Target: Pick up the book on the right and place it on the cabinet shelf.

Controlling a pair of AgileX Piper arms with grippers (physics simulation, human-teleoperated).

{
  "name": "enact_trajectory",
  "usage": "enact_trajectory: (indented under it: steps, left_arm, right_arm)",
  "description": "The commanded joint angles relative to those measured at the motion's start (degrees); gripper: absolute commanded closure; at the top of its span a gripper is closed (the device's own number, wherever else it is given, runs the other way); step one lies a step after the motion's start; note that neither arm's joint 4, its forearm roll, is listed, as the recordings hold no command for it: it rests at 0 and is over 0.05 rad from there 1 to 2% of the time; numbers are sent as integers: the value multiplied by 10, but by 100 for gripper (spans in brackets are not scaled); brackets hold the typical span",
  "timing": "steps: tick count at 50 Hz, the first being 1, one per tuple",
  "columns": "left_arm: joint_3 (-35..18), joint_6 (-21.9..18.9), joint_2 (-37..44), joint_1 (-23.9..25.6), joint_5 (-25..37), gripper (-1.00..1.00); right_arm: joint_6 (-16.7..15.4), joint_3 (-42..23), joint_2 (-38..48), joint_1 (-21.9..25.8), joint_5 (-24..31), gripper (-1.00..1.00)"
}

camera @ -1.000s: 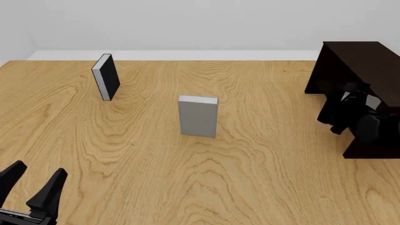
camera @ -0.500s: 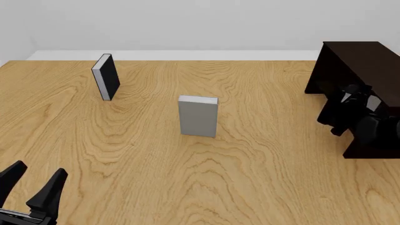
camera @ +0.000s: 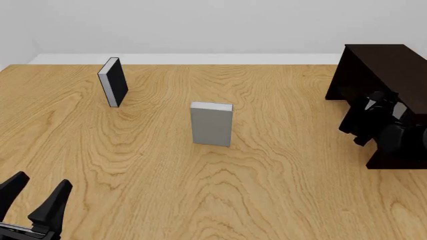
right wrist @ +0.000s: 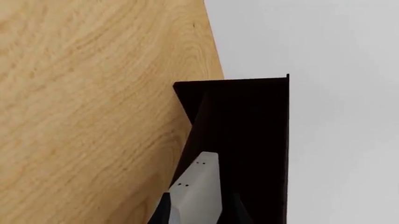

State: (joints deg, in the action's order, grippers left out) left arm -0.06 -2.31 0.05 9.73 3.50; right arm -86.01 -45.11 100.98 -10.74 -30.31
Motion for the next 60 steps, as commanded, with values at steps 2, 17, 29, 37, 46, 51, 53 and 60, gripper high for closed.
enact_trajectory:
  steps: [2,17,29,37,46,51,53,60]
  left_arm:
    - [0,1,0,1,0,-100]
    - [0,-1,0,1,1,-100]
    - [0,0,0,4,1,-100]
    - [0,-1,0,5,1,-100]
    - [0,1,0,5,2,-100]
    - [0,1,0,5,2,-100]
    - [0,0,0,5,2,-100]
    - [0,1,0,5,2,-100]
  right_arm:
    - [-24,52,28,-133,12,-100]
    - [-45,75,8,-146,12,-100]
    - [-47,89,-8,-142,11,-100]
    - [-42,82,-18,-126,25,-100]
    - [-34,69,-29,-109,44,-100]
    - [-25,59,-34,-95,57,-100]
    - [-25,57,-35,-91,60,-100]
    - [-15,43,-35,-71,70,-100]
